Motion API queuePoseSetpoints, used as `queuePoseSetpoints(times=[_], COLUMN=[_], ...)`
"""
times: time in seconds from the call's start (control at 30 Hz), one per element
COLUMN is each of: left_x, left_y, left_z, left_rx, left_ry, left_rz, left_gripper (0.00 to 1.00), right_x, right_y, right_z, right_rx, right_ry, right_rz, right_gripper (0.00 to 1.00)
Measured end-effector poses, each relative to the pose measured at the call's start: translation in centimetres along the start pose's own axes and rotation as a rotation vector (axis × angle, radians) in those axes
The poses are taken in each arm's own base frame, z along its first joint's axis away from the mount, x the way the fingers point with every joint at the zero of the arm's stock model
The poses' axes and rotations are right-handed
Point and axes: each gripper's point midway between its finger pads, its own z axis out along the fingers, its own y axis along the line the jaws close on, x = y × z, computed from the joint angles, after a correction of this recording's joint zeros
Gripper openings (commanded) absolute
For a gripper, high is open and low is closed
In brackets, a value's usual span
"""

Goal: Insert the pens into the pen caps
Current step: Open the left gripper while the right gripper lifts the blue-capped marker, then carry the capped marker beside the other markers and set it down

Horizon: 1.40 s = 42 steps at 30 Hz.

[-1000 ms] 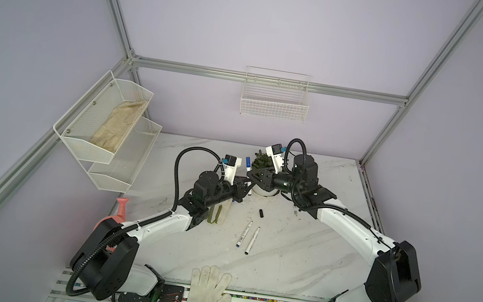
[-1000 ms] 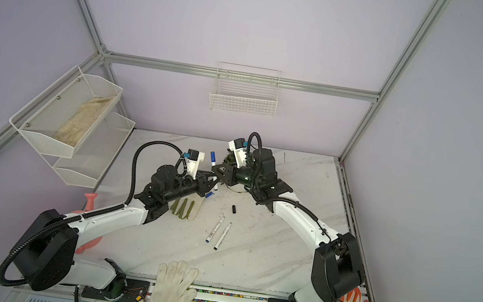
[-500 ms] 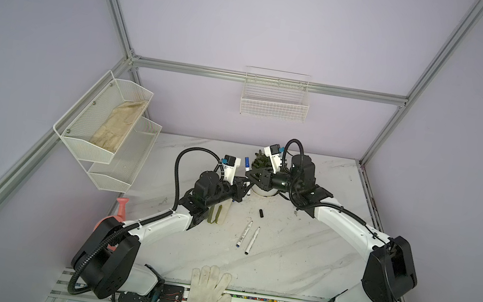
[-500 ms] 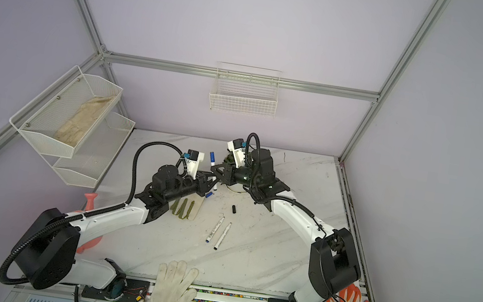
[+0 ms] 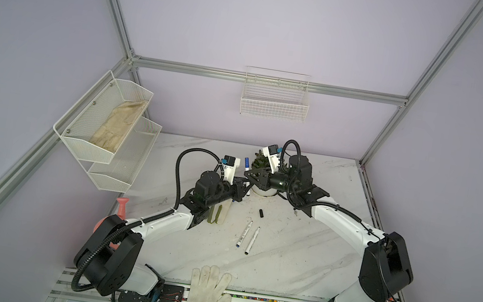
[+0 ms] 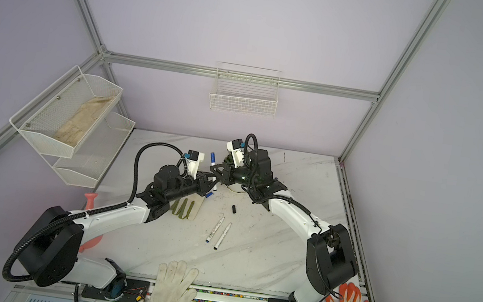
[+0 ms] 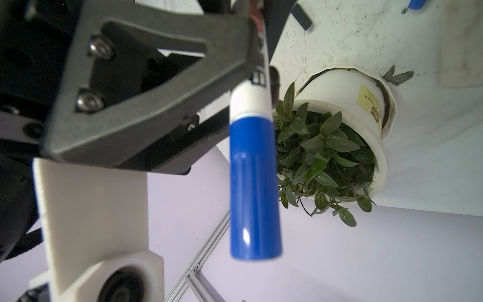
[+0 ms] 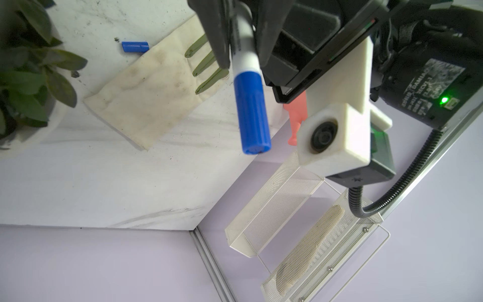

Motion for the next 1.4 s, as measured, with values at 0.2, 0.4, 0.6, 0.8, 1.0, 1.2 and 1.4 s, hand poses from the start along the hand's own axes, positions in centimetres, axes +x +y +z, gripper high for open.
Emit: queuePoseSetpoints(times=[0.2, 0.4, 0.6, 0.8, 1.0, 1.2, 1.4], left_x=[0.0, 0.4, 1.0, 1.1, 0.8, 0.8, 0.1], left_y=[0.0, -0.7, -2.1, -2.3, -2.6, -2.9, -1.6], left_z=[0.0, 0.1, 0.2, 0.1, -0.1, -0.9, -1.8], left_rx=[0.0, 0.029, 0.083, 0.096, 0.099, 0.093, -0.017], left_ry=[0.002, 0.019, 0.039, 0.047, 0.042, 0.058, 0.031], left_rz=[-0.014, -0.011, -0.002, 0.001, 0.019, 0.045, 0.048], left_gripper=[0.11, 0.3, 0.33, 0.39, 0.44, 0.46, 0.48], right_x=[0.1, -0.1, -0.6, -1.6, -2.6, -4.5, -7.4], right_y=[-0.1, 0.3, 2.0, 2.0, -0.4, -2.0, -4.7], right_z=[0.0, -0.1, -0.7, -1.6, -3.7, -6.9, -12.9], right_rx=[-0.001, -0.002, -0.027, -0.008, 0.066, 0.129, 0.287], right_ry=[-0.007, -0.025, -0.044, -0.08, -0.13, -0.199, -0.323], right_rz=[-0.007, -0.002, -0.011, -0.016, 0.001, 0.002, 0.013], right_gripper=[0.0, 0.0, 0.0, 0.0, 0.0, 0.0, 0.0])
